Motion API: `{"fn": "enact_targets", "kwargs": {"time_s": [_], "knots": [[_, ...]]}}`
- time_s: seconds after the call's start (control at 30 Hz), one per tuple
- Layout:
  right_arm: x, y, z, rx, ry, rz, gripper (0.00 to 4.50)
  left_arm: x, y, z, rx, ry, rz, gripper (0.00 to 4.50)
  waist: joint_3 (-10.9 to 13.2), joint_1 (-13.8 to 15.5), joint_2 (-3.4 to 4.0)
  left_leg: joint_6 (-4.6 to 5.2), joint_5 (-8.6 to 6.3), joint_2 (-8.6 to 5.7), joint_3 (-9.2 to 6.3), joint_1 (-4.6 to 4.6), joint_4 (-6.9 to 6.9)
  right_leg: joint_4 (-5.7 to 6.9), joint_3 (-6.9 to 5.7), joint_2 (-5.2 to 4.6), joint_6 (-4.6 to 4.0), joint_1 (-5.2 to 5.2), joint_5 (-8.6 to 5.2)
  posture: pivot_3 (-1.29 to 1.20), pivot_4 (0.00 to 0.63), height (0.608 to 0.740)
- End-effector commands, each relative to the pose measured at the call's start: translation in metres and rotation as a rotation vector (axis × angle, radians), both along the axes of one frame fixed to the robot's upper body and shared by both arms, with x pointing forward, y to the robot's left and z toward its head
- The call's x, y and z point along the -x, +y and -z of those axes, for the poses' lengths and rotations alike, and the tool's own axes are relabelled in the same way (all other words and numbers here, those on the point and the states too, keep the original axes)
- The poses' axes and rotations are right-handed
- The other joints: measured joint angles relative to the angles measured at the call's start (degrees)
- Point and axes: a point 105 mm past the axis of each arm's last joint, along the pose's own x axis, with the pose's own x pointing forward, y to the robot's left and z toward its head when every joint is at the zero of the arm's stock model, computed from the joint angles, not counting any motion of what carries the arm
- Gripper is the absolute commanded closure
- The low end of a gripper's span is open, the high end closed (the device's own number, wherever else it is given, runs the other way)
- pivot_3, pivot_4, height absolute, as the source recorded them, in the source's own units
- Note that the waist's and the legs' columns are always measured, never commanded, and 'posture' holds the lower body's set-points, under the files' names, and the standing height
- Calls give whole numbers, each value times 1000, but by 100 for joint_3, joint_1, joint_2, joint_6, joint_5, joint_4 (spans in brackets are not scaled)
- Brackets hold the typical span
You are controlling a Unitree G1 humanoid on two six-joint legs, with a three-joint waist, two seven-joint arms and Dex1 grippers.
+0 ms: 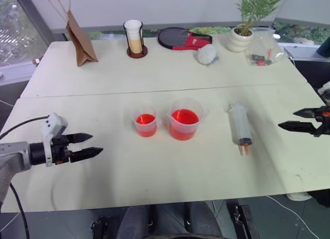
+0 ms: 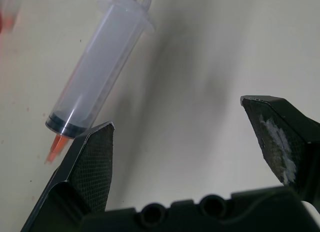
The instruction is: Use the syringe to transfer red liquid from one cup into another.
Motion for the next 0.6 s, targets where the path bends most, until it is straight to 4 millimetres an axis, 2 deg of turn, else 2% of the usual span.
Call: {"fn": "enact_targets", "kwargs": {"time_s": [0.03,0.6], "knots": [[-5,0,-9,15,-52,5,4,-2,0,-9,-21,-45,-2,95,0,3,0,-1,0,0,0,0,2,0,0,0,-1,1,-1,0,150,740],[-17,-2,-7,26,-90,43,4,-20,2,-34,7,-174,-29,95,2,4,3,0,0,0,5,-1,4,4,-1,0,4,-2,2,0,150,740]]}}
